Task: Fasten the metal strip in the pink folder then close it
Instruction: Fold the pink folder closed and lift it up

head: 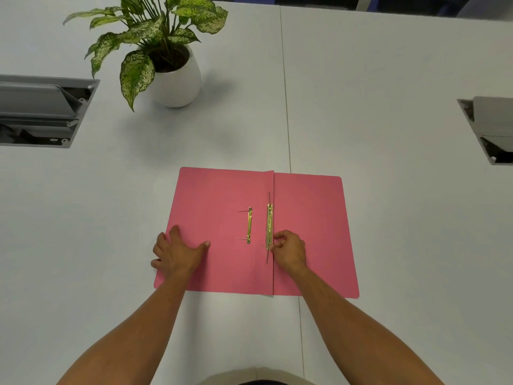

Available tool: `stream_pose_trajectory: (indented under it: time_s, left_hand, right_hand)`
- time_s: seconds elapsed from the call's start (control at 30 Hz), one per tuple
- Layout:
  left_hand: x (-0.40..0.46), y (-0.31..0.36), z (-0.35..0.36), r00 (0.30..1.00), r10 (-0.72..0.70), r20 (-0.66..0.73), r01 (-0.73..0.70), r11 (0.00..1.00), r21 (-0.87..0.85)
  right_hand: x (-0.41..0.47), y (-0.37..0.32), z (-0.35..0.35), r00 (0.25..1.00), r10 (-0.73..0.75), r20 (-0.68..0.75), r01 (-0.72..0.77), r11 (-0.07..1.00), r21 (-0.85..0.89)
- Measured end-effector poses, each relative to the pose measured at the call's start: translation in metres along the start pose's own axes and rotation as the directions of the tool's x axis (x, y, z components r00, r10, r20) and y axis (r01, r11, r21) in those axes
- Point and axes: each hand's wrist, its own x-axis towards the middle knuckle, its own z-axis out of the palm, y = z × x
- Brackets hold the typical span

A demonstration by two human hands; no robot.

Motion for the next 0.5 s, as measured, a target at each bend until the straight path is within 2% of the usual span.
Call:
stream_pose_trajectory:
  time_s: [0.17,0.4,0.5]
  left_hand:
    - [0.0,0.008,0.0,0.999,-0.034,0.011,0.035,0.993,-0.116]
    - [-0.003,0.022,0.009,0.998,0.002,0.057,0.012,0.971,-0.24]
    - [-0.008,0.028,0.002,1.0,-0.029,0.008,0.03,0.956,-0.293]
  right_hand:
    - [0.006,0.008,-0.019,0.999,0.018,-0.046,-0.017,1.0,0.004]
    - [0.006,0.027,-0.048,0.99,-0.01,-0.142,0.007,1.0,-0.025]
    - [0.008,0.029,-0.05,0.99,-0.017,-0.14,0.016,1.0,-0.005]
